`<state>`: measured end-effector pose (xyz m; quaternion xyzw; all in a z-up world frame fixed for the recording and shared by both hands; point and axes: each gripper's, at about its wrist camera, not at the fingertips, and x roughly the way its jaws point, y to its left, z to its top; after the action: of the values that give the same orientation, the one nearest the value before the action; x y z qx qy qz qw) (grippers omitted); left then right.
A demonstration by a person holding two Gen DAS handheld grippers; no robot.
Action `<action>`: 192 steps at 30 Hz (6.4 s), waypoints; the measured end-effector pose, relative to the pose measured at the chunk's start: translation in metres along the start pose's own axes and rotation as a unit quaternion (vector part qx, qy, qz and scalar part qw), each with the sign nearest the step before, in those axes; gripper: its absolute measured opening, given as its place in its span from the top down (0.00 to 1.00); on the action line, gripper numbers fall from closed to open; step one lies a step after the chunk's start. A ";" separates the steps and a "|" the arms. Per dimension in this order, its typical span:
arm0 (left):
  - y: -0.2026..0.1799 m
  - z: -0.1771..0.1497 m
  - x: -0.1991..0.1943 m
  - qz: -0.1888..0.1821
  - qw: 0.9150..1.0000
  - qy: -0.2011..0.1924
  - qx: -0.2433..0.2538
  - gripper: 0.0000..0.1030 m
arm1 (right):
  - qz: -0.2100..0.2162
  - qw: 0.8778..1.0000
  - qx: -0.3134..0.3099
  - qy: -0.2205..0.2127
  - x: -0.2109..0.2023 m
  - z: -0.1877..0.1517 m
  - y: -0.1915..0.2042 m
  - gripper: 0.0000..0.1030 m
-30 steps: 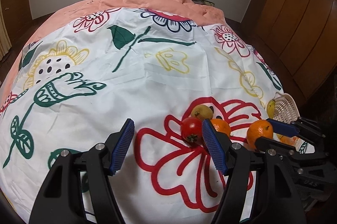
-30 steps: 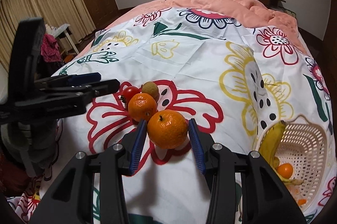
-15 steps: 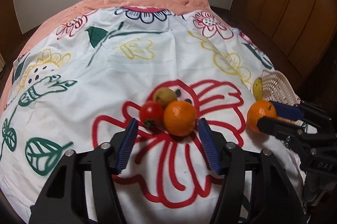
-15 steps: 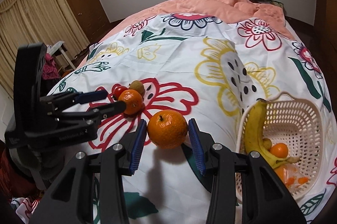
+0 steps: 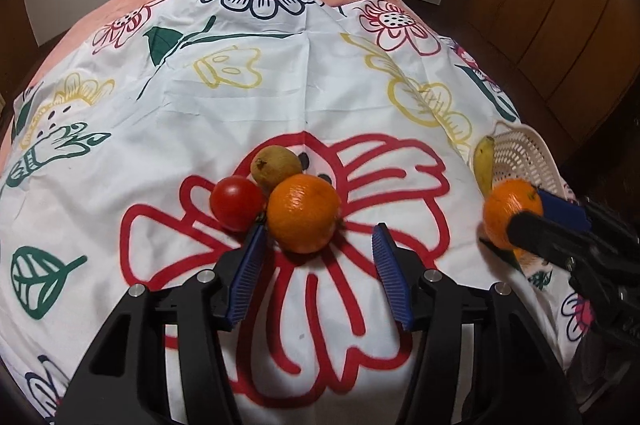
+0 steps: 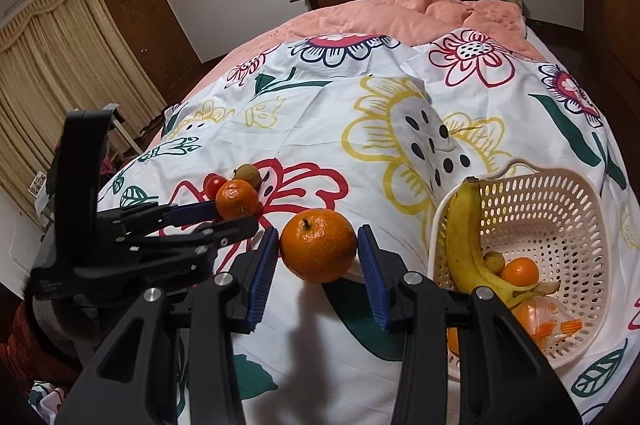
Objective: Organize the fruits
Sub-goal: 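Lift the orange toward the basket with the right tool while the left tool grasps a large orange, then lower the orange into the basket with the right tool and release it, then carry the large orange to the basket with the left tool and release it, then withdraw both tools from the basket back to the tomato and brown fruit, then grasp the red tomato with the left tool while the right tool grasps the brown fruit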
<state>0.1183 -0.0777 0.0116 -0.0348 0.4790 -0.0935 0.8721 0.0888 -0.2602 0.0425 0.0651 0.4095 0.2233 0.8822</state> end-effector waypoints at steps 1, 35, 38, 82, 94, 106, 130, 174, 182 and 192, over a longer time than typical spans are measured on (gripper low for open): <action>0.001 0.002 0.002 -0.003 1.000 0.000 -0.004 0.45 | 0.000 1.000 0.001 -0.001 0.000 0.000 -0.001 0.60; -0.031 -0.005 -0.029 -0.021 0.999 -0.024 0.035 0.62 | -0.099 0.978 0.175 -0.053 -0.048 -0.025 -0.133 0.60; -0.035 -0.005 -0.030 -0.023 0.999 -0.025 0.040 0.62 | -0.096 0.977 0.184 -0.049 -0.044 -0.027 -0.138 0.59; -0.150 0.028 0.000 -0.092 0.984 -0.016 0.150 0.62 | -0.083 0.967 0.224 -0.088 -0.070 -0.042 -0.157 0.59; -0.186 0.036 0.017 -0.100 0.979 -0.017 0.178 0.42 | -0.082 0.964 0.235 -0.096 -0.076 -0.046 -0.163 0.59; -0.145 0.048 0.001 -0.072 0.988 -0.041 0.129 0.41 | -0.077 0.966 0.228 -0.094 -0.075 -0.045 -0.155 0.59; -0.041 0.053 -0.058 -0.021 0.994 -0.093 0.052 0.38 | -0.055 0.977 0.192 -0.073 -0.060 -0.036 -0.117 0.58; 0.031 0.014 -0.015 0.043 0.998 -0.044 0.010 0.64 | -0.034 0.991 0.123 -0.042 -0.040 -0.016 -0.059 0.58; 0.043 0.008 -0.040 0.034 0.997 -0.069 -0.006 0.64 | -0.024 0.996 0.076 -0.028 -0.027 0.003 -0.026 0.58; 0.055 0.001 -0.071 0.025 0.994 -0.103 -0.020 0.64 | 0.009 0.999 -0.030 0.039 0.027 0.031 0.047 0.51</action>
<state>0.0893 -0.0096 0.0625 -0.0498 0.3887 -0.0579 0.9182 0.1112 -0.2038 0.0581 0.0339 0.4359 0.2454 0.8652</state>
